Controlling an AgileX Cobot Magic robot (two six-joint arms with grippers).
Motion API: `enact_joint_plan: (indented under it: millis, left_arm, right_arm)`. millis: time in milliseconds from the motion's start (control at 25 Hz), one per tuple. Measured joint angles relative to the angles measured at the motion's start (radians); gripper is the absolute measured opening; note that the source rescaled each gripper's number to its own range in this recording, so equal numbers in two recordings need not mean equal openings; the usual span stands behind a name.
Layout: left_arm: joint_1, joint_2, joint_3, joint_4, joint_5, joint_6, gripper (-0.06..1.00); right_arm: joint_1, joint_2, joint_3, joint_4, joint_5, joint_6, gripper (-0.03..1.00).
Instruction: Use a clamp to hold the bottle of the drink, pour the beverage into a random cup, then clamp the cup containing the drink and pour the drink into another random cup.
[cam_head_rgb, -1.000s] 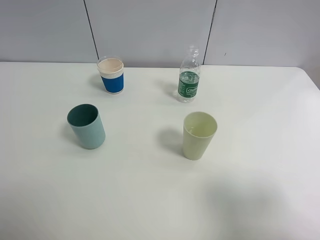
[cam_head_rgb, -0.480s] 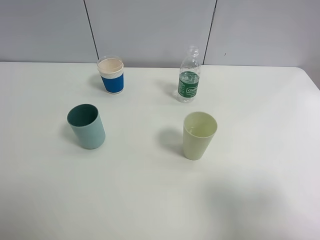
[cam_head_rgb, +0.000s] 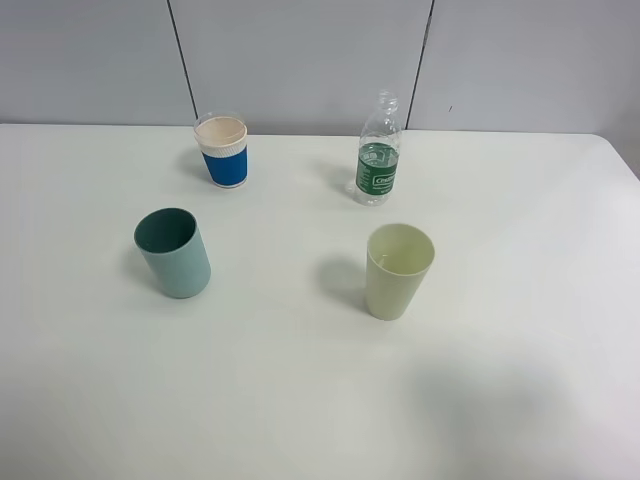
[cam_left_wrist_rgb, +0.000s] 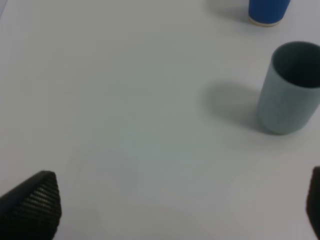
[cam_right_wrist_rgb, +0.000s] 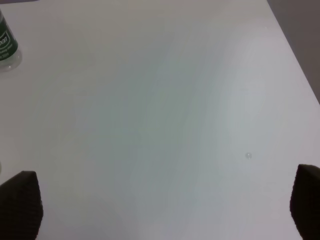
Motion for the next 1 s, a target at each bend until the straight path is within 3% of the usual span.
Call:
enact_joint_plan:
  millis: [1000]
  left_arm:
    - [0.0, 0.0, 0.0, 0.0, 0.0, 0.0, 1.0]
  right_arm:
    - [0.0, 0.0, 0.0, 0.0, 0.0, 0.0, 0.99]
